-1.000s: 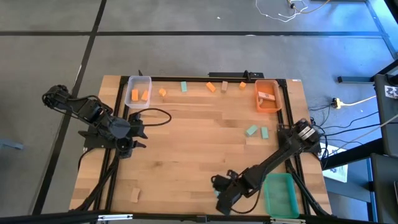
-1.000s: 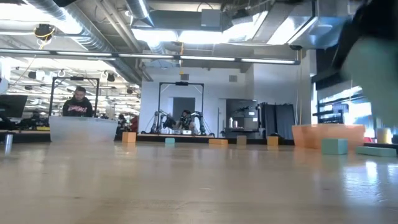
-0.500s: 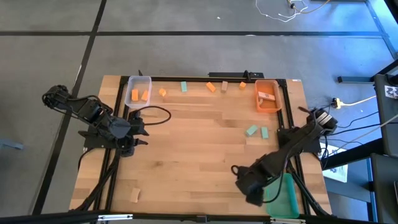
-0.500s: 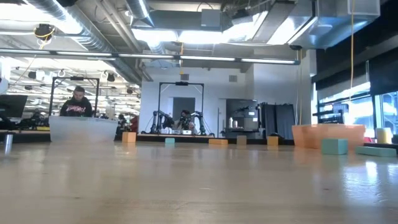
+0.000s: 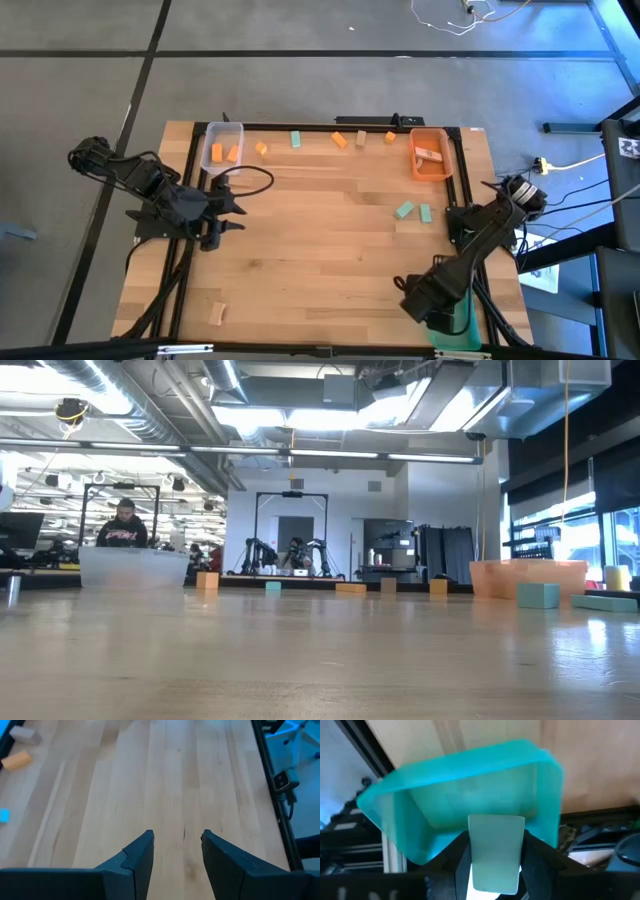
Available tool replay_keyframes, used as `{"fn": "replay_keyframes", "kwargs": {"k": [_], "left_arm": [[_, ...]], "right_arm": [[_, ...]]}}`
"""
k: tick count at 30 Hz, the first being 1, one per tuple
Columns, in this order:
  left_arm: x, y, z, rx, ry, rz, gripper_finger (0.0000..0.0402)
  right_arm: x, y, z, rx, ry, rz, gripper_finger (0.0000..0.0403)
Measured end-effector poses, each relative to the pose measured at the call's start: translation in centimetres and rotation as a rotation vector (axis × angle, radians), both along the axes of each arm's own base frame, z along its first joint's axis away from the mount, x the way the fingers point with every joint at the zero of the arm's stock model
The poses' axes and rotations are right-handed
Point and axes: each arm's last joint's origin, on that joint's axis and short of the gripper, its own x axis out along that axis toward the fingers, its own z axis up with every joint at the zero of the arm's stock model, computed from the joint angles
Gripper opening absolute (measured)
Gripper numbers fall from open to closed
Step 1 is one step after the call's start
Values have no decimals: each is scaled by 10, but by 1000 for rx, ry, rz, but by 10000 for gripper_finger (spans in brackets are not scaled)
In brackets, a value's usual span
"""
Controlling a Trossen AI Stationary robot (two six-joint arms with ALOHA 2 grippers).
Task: Sort & place blocks by color
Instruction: Put the blue block into the green bin
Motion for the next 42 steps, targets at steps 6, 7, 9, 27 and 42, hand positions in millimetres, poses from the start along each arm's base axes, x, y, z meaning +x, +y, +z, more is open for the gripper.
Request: {"fn": "replay_keyframes", "kwargs": {"k": [6, 7, 9, 27, 42], "left_arm": [[2, -1, 2, -11, -29, 8, 153], [2, -1, 2, -10, -33, 12, 153], [2, 0, 3, -7, -36, 21, 153], [2, 1, 3, -49, -52, 127, 153], [6, 15, 4, 28, -84, 262, 153]], "right_arm": [[-12, 6, -26, 16, -8, 36, 134], [-14, 5, -30, 14, -7, 38, 134], [-16, 3, -38, 9, -2, 39, 135], [-22, -2, -50, -12, -10, 1, 216], [6, -42, 39, -62, -312, -165, 218]]}}
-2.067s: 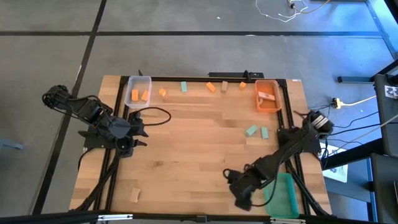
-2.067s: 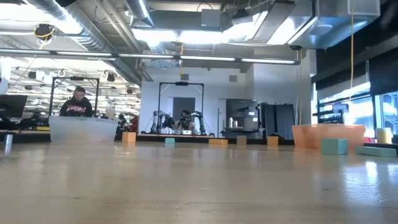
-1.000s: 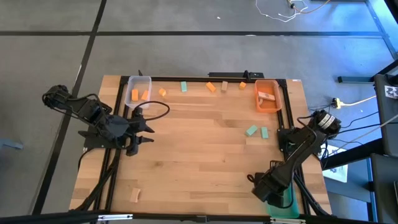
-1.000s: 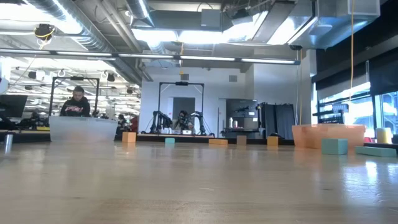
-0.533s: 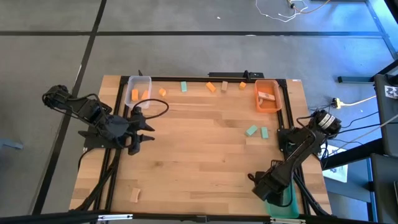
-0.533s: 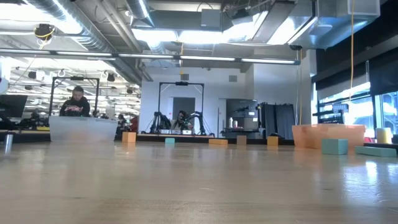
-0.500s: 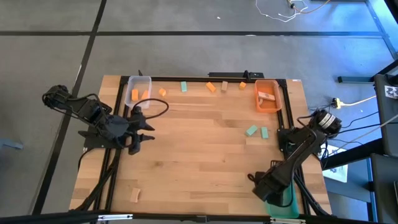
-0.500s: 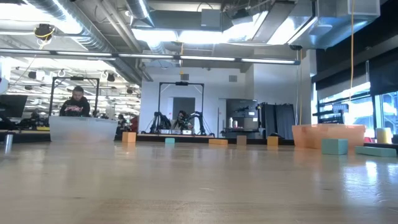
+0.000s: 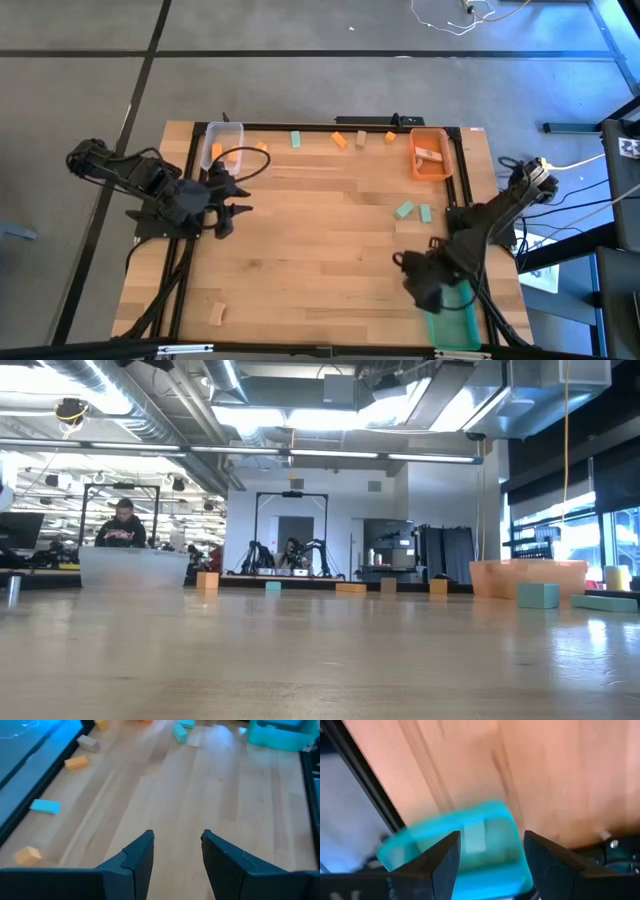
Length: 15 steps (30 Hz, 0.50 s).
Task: Sort & place blocks by color
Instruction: Put the blue block into the green bin
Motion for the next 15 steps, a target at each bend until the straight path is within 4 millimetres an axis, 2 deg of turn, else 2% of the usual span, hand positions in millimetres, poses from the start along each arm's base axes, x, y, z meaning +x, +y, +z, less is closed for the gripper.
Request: {"fn": "replay_keyframes", "kwargs": {"k": [4, 11, 15], "left_arm": [[2, 9, 0, 16, 3, 55, 153], [6, 31, 0, 94, 27, 156, 153], [6, 46, 0, 143, 52, 209, 153]], "right_arm": [[17, -20, 13, 8, -63, -77, 218], [45, -60, 25, -28, -157, -91, 218], [55, -90, 25, -128, -196, 36, 218]]}}
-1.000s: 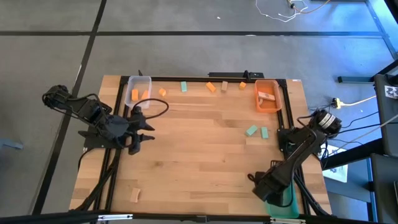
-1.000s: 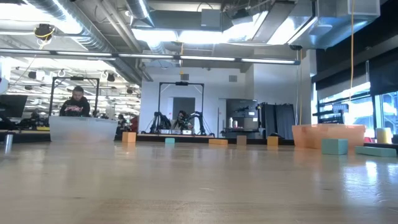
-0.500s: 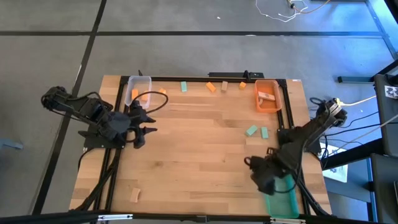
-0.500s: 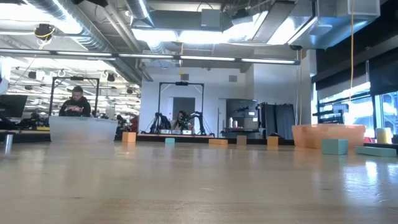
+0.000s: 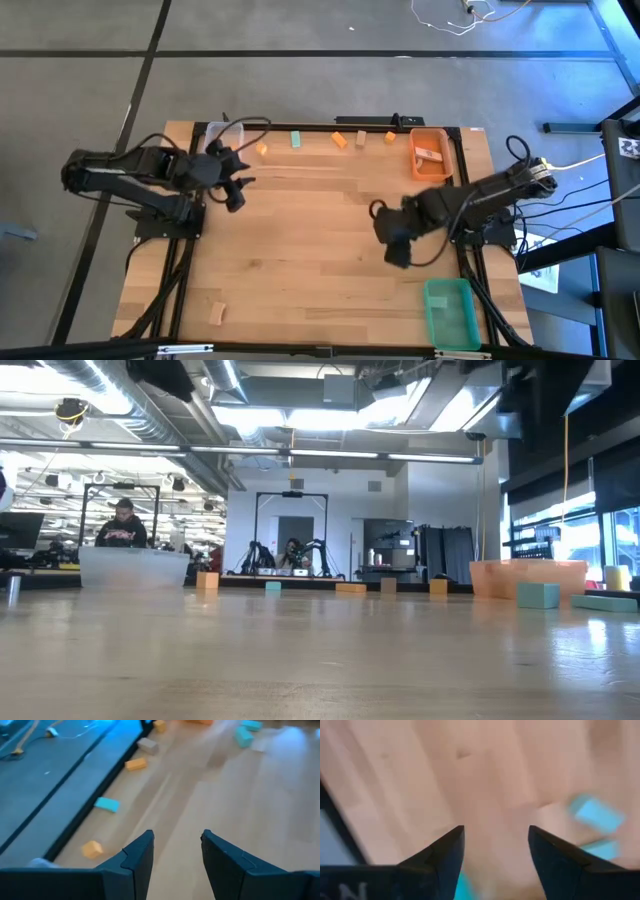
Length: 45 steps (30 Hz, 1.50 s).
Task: Sort & place blocks by color
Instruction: Put the blue block into the green bin
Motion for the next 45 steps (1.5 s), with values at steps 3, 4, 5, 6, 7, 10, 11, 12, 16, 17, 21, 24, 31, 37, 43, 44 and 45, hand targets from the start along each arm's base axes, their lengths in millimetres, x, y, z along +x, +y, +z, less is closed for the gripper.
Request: {"fn": "replay_keyframes", "kwargs": {"k": [3, 4, 5, 6, 7, 10, 11, 12, 16, 17, 21, 24, 31, 37, 43, 44, 45], "left_arm": [[0, 11, 0, -13, 5, 46, 153], [0, 14, 0, -24, 6, 53, 153], [-1, 17, -1, -29, 9, 57, 153], [-1, 19, -1, -35, 11, 62, 153], [-1, 22, -1, -42, 11, 71, 153], [4, 30, -3, -48, 20, 113, 153], [6, 32, -3, -48, 19, 125, 153], [8, 34, -4, -50, 25, 134, 153], [17, 43, -8, -27, 53, 142, 153], [19, 45, -10, -28, 70, 135, 153], [33, 53, -17, -55, 87, 119, 153], [42, 59, -21, -73, 91, 105, 153], [60, 68, -35, -109, 148, 82, 153], [67, 73, -42, -130, 167, 73, 153], [67, 76, -42, -129, 167, 65, 153], [67, 76, -42, -129, 167, 65, 153], [67, 76, -42, -129, 167, 65, 153]], "right_arm": [[3, -23, 0, -69, 27, 185, 218], [3, -30, -1, -98, 41, 246, 218], [3, -37, -1, -133, 60, 304, 218], [3, -44, -2, -169, 79, 363, 218], [2, -51, -4, -194, 103, 415, 218], [-2, -69, -15, -191, 181, 528, 218], [-3, -75, -20, -173, 202, 551, 218], [-5, -80, -25, -150, 220, 573, 218], [-11, -96, -44, -109, 263, 634, 218], [-11, -99, -49, -104, 257, 646, 218], [-15, -109, -65, -34, 244, 707, 218], [-19, -114, -79, -19, 244, 751, 218], [-29, -121, -106, -14, 242, 829, 218], [-30, -122, -120, -35, 207, 825, 218], [-35, -120, -135, 4, 149, 853, 218], [-36, -119, -138, 17, 143, 873, 218], [-39, -118, -142, 28, 141, 882, 218]]}}
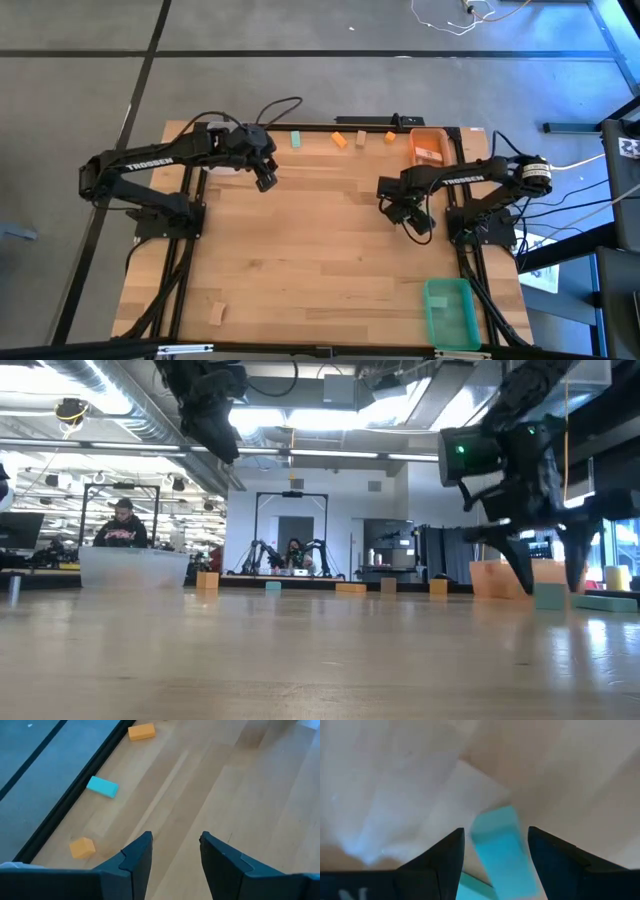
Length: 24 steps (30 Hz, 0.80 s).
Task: Sort & place blocks by color
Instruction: Put the blue block into the green bin
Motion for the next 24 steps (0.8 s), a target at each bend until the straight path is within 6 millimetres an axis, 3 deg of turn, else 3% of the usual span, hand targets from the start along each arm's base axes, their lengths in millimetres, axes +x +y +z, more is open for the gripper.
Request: {"fn": "replay_keyframes", "kwargs": {"k": [7, 12, 19, 24], "left_arm": [[0, 0, 0, -1, 0, 0, 153], [0, 0, 0, -6, -2, -3, 153], [1, 0, 1, -7, -13, -1, 153], [1, 0, 1, -7, -13, 0, 153]], "right_arm": [[-6, 1, -22, -21, -86, -8, 218], [-8, 1, -25, -27, -91, -7, 215], [-8, 1, -26, -32, -87, -6, 140], [-7, 1, -25, -31, -86, -13, 135]]}}
